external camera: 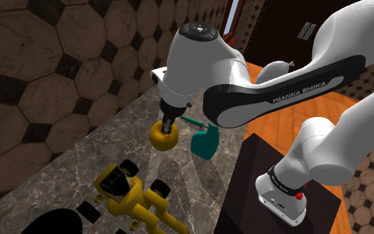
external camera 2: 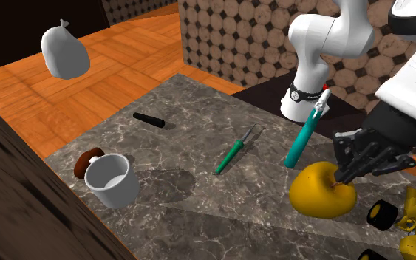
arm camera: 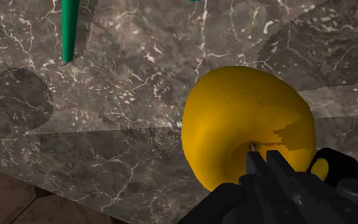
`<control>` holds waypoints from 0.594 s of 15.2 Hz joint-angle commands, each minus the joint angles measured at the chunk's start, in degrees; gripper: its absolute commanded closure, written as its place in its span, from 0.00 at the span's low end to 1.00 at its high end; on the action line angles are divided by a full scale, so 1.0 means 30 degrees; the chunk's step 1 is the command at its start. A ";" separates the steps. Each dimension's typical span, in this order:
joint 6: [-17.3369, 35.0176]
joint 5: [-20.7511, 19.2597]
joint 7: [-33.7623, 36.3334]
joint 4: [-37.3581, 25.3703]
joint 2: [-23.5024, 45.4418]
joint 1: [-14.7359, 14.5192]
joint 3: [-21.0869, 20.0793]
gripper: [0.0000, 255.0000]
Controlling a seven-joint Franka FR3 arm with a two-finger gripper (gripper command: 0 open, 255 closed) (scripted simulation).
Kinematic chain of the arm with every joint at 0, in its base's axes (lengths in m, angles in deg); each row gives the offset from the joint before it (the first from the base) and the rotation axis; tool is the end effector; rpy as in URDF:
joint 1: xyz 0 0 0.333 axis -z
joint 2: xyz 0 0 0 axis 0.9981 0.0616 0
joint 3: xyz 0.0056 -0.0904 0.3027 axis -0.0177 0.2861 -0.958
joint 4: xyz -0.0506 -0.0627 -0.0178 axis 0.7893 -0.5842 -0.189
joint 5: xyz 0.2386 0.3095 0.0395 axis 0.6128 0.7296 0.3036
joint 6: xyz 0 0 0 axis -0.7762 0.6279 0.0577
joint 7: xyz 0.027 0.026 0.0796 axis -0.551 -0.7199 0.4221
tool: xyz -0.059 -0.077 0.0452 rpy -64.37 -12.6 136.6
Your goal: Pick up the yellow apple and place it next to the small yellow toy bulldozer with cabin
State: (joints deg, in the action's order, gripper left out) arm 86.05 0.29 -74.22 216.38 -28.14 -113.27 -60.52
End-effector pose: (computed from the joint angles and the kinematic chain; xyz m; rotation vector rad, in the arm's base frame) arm 0.3436 0.3571 0.4390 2.7978 1.1553 0.3006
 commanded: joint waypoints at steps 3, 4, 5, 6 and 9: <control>0.1036 -0.0315 0.0389 0.0614 0.0462 0.0048 -0.0112 1.00; 0.1292 -0.0406 0.0485 0.0755 0.0592 0.0066 -0.0135 1.00; 0.1477 -0.0475 0.0557 0.0854 0.0689 0.0080 -0.0151 1.00; 0.1477 -0.0474 0.0556 0.0855 0.0687 0.0079 -0.0151 1.00; 0.1477 -0.0475 0.0557 0.0854 0.0689 0.0080 -0.0151 1.00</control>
State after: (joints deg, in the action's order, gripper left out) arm 90.43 -1.11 -72.56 218.94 -26.09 -113.04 -60.97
